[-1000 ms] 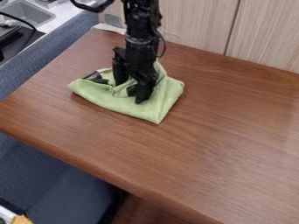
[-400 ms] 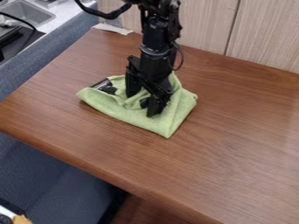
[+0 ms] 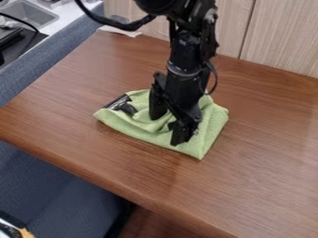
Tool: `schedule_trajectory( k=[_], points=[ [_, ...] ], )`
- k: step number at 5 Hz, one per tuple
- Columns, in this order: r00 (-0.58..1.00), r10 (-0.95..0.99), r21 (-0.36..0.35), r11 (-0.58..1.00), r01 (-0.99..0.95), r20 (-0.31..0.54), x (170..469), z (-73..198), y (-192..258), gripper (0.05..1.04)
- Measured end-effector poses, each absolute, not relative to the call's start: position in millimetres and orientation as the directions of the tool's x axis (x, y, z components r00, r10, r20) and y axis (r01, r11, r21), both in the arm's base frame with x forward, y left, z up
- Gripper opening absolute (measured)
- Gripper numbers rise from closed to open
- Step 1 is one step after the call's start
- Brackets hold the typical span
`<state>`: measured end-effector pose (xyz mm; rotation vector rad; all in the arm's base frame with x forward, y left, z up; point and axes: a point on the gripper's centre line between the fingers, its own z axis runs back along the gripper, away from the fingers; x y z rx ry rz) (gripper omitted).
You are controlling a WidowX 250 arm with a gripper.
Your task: Folding the cloth
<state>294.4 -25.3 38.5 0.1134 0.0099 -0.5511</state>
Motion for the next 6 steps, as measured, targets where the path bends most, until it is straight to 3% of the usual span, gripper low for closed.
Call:
schedule_trajectory(
  k=[2, 3, 5, 6],
  points=[
    [0.853, -0.519, 0.105, 0.847, 0.522, -0.049, 285.0, 36.5, -26.3, 1.001],
    [0.856, -0.516, 0.128, 0.847, 0.515, -0.030, 283.1, 54.1, -21.6, 1.001],
    [0.861, -0.508, 0.201, 0.845, 0.495, 0.014, 268.4, 124.0, 0.4, 1.001],
    [0.890, -0.456, 0.228, 0.869, 0.439, 0.024, 260.5, 143.4, 18.0, 1.001]
  ],
)
